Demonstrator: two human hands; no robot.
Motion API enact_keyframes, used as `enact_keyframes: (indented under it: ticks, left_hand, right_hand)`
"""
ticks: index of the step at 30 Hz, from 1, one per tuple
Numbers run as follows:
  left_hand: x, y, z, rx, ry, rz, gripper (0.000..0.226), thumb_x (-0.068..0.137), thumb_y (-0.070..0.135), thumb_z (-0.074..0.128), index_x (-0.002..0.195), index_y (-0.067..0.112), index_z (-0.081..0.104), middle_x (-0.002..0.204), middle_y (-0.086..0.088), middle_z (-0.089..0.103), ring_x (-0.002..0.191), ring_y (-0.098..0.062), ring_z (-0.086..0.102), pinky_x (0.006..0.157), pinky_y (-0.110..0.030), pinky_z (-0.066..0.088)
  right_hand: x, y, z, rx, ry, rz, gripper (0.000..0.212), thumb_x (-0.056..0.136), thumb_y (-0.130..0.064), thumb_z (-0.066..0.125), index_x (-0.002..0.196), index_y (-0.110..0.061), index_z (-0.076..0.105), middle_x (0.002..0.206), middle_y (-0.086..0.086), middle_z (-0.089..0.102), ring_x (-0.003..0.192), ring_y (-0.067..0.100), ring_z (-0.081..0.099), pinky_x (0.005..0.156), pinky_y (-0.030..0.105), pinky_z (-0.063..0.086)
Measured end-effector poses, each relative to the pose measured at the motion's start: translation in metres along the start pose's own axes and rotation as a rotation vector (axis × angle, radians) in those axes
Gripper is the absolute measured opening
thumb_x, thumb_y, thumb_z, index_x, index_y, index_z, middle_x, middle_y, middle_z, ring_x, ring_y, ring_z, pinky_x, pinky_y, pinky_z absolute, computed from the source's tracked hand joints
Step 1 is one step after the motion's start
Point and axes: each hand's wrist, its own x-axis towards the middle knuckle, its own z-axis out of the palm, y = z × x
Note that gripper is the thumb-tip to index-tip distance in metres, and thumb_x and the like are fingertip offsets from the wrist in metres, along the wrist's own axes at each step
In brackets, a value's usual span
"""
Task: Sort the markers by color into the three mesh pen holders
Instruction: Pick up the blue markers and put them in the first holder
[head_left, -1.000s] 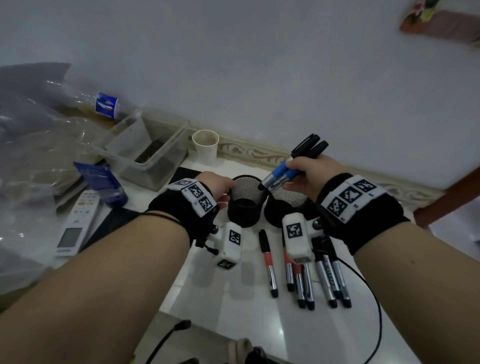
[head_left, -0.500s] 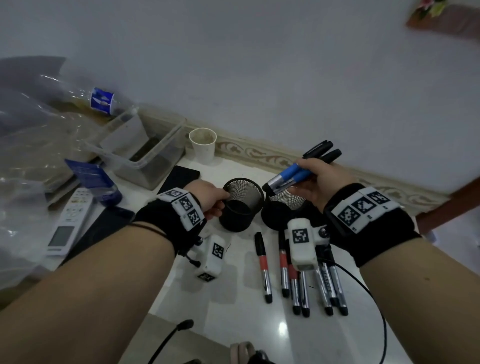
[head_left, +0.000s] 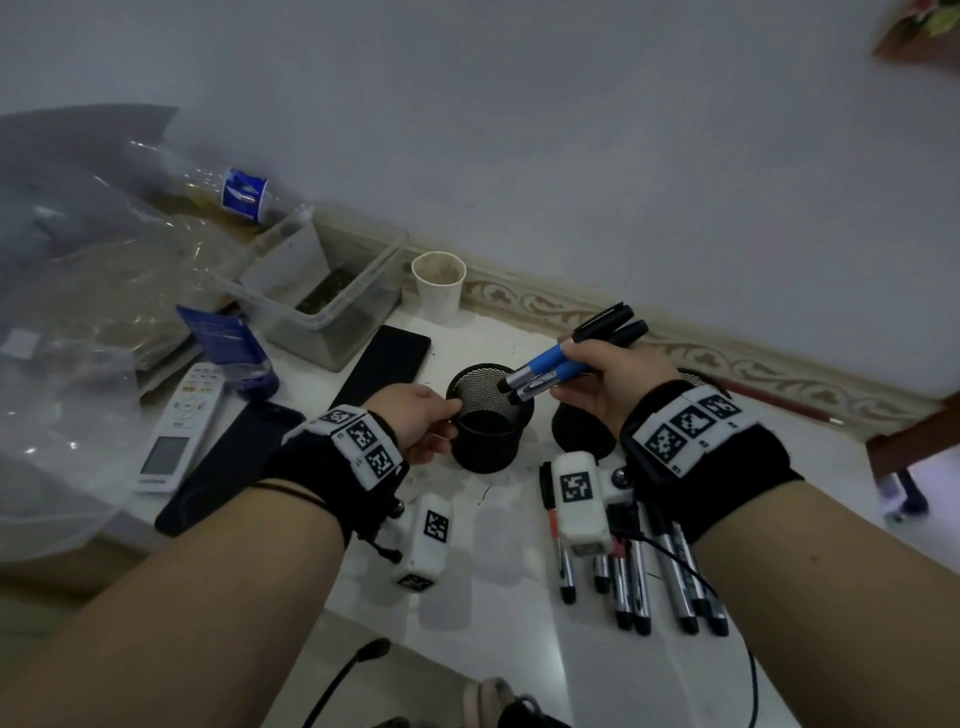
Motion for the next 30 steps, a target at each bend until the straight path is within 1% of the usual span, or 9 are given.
enact_keyframes:
  ticks: [3, 8, 11, 13, 15, 19, 23, 27, 30]
  left_hand:
    - [-0.001, 0.000, -0.001, 0.032, 0.002, 0.009, 0.020, 0.093, 0.024, 0.054, 0.075, 0.015, 0.050, 0.066, -0.002, 0.058, 0.043, -0.009, 0.055, 0.046, -0.018, 0.040]
    - [0.001, 0.001, -0.003, 0.096, 0.016, 0.034, 0.020, 0.092, 0.025, 0.056, 0.075, 0.015, 0.051, 0.069, -0.002, 0.060, 0.055, -0.014, 0.056, 0.055, -0.022, 0.043]
    - [0.002, 0.002, -0.006, 0.121, 0.018, 0.045, 0.019, 0.091, 0.025, 0.057, 0.075, 0.015, 0.053, 0.071, -0.002, 0.061, 0.058, -0.014, 0.057, 0.055, -0.023, 0.043]
    - [0.004, 0.002, -0.008, 0.142, 0.020, 0.052, 0.019, 0.091, 0.025, 0.057, 0.074, 0.016, 0.053, 0.071, -0.002, 0.061, 0.058, -0.015, 0.057, 0.055, -0.023, 0.044]
    - [0.004, 0.002, -0.010, 0.160, 0.027, 0.060, 0.020, 0.090, 0.025, 0.058, 0.073, 0.016, 0.053, 0.071, -0.002, 0.061, 0.059, -0.014, 0.058, 0.055, -0.023, 0.044]
    - [0.002, 0.002, -0.014, 0.171, 0.045, 0.073, 0.020, 0.090, 0.025, 0.058, 0.073, 0.016, 0.053, 0.071, -0.002, 0.062, 0.059, -0.014, 0.058, 0.054, -0.023, 0.044]
    - [0.001, 0.000, -0.018, 0.169, 0.055, 0.077, 0.020, 0.090, 0.026, 0.058, 0.072, 0.017, 0.053, 0.071, -0.001, 0.061, 0.058, -0.013, 0.057, 0.054, -0.022, 0.044]
    - [0.002, 0.000, -0.019, 0.162, 0.058, 0.077, 0.020, 0.090, 0.025, 0.058, 0.073, 0.016, 0.054, 0.071, -0.001, 0.062, 0.055, -0.013, 0.053, 0.052, -0.022, 0.043]
    - [0.000, 0.001, -0.018, 0.183, 0.064, 0.082, 0.019, 0.090, 0.025, 0.058, 0.074, 0.015, 0.054, 0.071, -0.001, 0.062, 0.052, -0.013, 0.049, 0.052, -0.022, 0.042]
  right_hand:
    - [0.002, 0.008, 0.007, -0.033, -0.006, 0.017, 0.006, 0.088, -0.007, 0.061, 0.083, -0.007, 0.064, 0.082, 0.010, 0.064, 0.067, 0.020, 0.065, 0.057, 0.026, 0.058]
    - [0.009, 0.017, 0.016, -0.098, -0.001, 0.051, 0.017, 0.089, -0.025, 0.062, 0.085, -0.008, 0.063, 0.083, 0.007, 0.065, 0.075, 0.019, 0.064, 0.077, 0.034, 0.056]
    - [0.011, 0.018, 0.018, -0.268, 0.021, 0.046, 0.026, 0.086, -0.031, 0.064, 0.094, -0.007, 0.066, 0.091, 0.010, 0.065, 0.077, 0.017, 0.063, 0.068, 0.030, 0.056]
    - [0.011, 0.017, 0.018, -0.502, 0.090, 0.016, 0.031, 0.082, -0.037, 0.066, 0.093, -0.008, 0.065, 0.080, 0.008, 0.061, 0.066, 0.015, 0.058, 0.054, 0.024, 0.050]
    - [0.012, 0.018, 0.019, -0.597, 0.121, -0.011, 0.031, 0.081, -0.038, 0.066, 0.091, -0.008, 0.066, 0.067, 0.005, 0.056, 0.057, 0.017, 0.053, 0.049, 0.025, 0.044]
    - [0.014, 0.024, 0.024, -0.526, 0.037, -0.029, 0.031, 0.081, -0.025, 0.066, 0.105, -0.006, 0.068, 0.074, 0.009, 0.061, 0.056, 0.018, 0.054, 0.048, 0.027, 0.042]
    - [0.016, 0.026, 0.028, -0.560, -0.029, -0.024, 0.030, 0.083, -0.019, 0.066, 0.108, -0.003, 0.065, 0.084, 0.013, 0.065, 0.058, 0.017, 0.058, 0.049, 0.027, 0.045]
    - [0.016, 0.026, 0.032, -0.560, -0.067, -0.022, 0.013, 0.084, -0.019, 0.067, 0.090, -0.008, 0.063, 0.082, 0.014, 0.065, 0.060, 0.021, 0.061, 0.055, 0.032, 0.052]
    - [0.015, 0.024, 0.032, -0.553, -0.083, -0.022, 0.012, 0.084, -0.019, 0.067, 0.081, -0.011, 0.059, 0.081, 0.013, 0.064, 0.060, 0.022, 0.062, 0.057, 0.034, 0.054]
